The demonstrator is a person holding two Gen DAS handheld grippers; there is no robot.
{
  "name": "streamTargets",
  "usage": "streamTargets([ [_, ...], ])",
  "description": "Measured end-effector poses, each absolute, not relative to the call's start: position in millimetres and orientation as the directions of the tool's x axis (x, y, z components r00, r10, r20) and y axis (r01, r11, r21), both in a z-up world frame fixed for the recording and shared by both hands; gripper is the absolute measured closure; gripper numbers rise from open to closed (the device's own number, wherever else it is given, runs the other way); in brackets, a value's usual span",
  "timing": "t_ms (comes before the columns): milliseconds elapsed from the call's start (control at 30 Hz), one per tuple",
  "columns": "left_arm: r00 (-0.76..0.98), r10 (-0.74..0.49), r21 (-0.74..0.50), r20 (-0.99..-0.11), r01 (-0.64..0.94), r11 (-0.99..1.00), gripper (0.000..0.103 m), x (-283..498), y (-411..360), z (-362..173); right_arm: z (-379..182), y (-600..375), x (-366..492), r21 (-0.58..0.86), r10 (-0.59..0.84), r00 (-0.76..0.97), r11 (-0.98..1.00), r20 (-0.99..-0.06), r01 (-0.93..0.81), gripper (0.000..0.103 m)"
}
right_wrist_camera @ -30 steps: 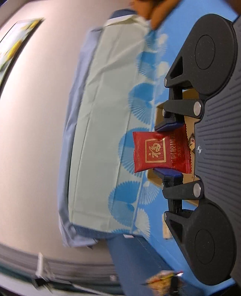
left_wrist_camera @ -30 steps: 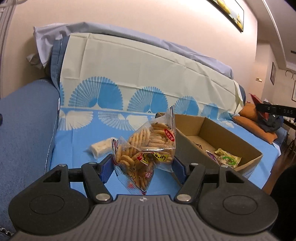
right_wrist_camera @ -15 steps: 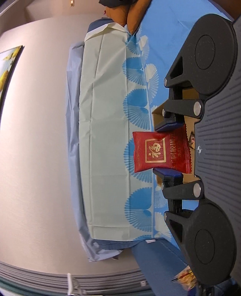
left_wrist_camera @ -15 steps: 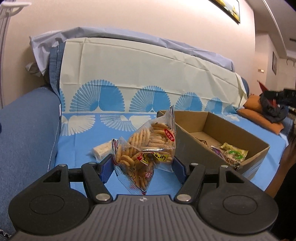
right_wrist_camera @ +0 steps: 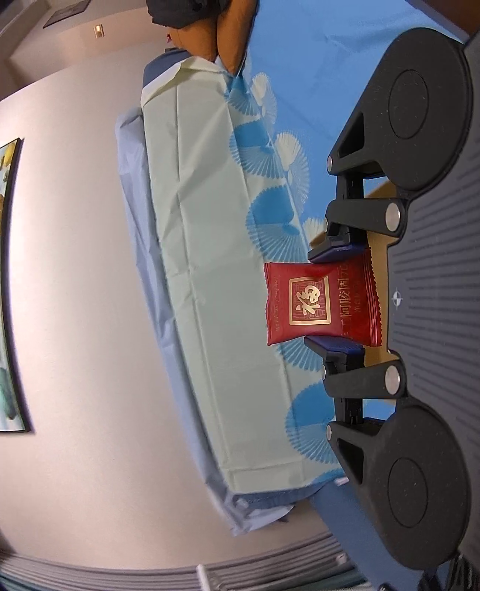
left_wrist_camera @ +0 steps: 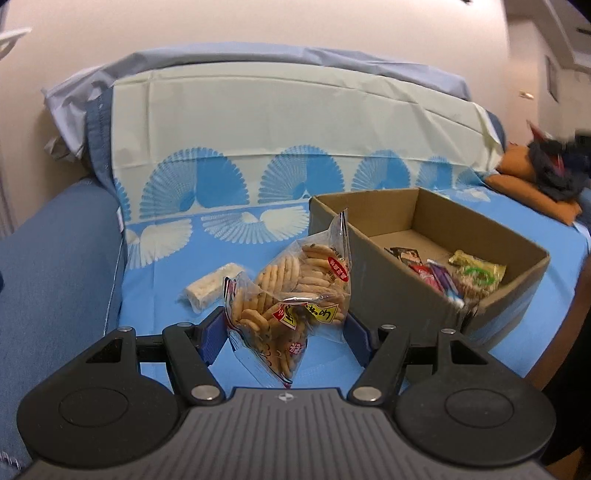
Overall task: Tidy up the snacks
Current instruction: 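Carry the cracker bag and red packet over the box with both tools, then open both tools to drop the cracker bag and red packet into the box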
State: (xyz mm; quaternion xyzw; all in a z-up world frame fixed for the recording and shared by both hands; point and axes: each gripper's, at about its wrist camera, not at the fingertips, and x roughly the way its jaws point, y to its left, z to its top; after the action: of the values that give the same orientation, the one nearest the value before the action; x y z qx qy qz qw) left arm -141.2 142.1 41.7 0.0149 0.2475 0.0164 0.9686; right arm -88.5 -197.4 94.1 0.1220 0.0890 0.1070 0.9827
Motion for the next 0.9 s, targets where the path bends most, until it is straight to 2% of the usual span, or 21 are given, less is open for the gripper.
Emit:
streamTargets([
  [133, 0.878, 0.043, -0.04, -0.477, -0.071, 0.997, 0.031, -131, 124, 63, 94, -193, -56, 0.151, 0.185, 0.953, 0.977, -0.239, -0.152, 0.06],
  [267, 0.886, 0.024, -0.044, -0.463, -0.051, 0.998, 0.031, -105, 94, 97, 97, -190, -6, 0.176, 0.208, 0.927, 0.971, -0.311, -0.159, 0.06],
  [467, 0.889, -0.076, -0.07, -0.451, 0.05, 0.996, 0.031, -57, 54, 142, 86, -190, 25, 0.226, 0.235, 0.935, 0.958, -0.267, -0.177, 0.06],
  [600, 0.879, -0.119, -0.126, -0.462, 0.068, 0.99, 0.031, -23, 34, 155, 64, -195, 35, 0.284, 0.218, 0.905, 0.952, -0.367, -0.114, 0.06],
  [900, 0.865, -0.148, -0.159, -0.479, 0.08, 0.984, 0.031, 38, 3, 154, 62, -198, 45, 0.291, 0.199, 0.91, 0.952, -0.363, -0.092, 0.06],
])
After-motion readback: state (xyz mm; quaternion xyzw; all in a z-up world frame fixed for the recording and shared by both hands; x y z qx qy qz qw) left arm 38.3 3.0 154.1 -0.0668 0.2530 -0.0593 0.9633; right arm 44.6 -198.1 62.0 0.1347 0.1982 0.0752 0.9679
